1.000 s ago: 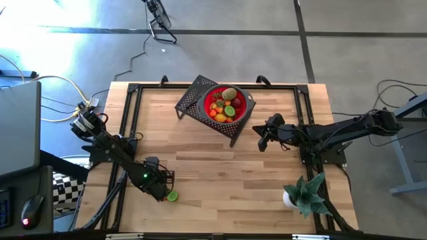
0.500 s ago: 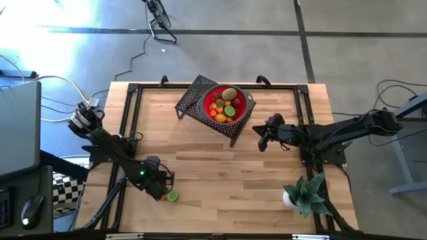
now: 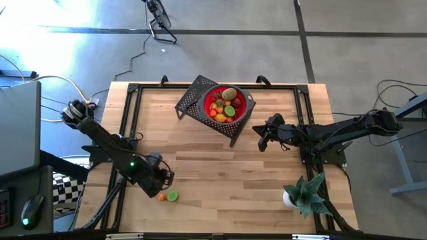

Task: Pick & Place Fruit
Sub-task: Put the pear into the strainer bowl on the shelf

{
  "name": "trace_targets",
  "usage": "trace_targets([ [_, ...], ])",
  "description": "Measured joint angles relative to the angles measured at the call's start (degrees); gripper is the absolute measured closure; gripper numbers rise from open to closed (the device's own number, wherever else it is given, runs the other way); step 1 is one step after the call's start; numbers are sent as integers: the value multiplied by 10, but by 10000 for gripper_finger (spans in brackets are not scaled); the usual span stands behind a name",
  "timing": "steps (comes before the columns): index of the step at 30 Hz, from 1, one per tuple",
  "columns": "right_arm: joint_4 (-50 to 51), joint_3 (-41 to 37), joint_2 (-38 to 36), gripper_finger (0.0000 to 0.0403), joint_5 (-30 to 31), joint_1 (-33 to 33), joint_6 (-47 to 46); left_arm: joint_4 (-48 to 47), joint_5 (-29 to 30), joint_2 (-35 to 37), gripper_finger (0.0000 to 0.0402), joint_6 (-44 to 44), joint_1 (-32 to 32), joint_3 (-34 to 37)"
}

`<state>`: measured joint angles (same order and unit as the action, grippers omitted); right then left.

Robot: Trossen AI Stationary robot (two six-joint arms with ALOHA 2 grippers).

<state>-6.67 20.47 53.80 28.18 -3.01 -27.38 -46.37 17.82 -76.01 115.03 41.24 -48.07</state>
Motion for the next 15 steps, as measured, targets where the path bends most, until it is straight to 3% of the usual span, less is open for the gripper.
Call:
trace_targets([
  [15, 0, 0, 0, 400, 0, 0, 0, 146, 152, 75, 254, -273, -5, 0],
])
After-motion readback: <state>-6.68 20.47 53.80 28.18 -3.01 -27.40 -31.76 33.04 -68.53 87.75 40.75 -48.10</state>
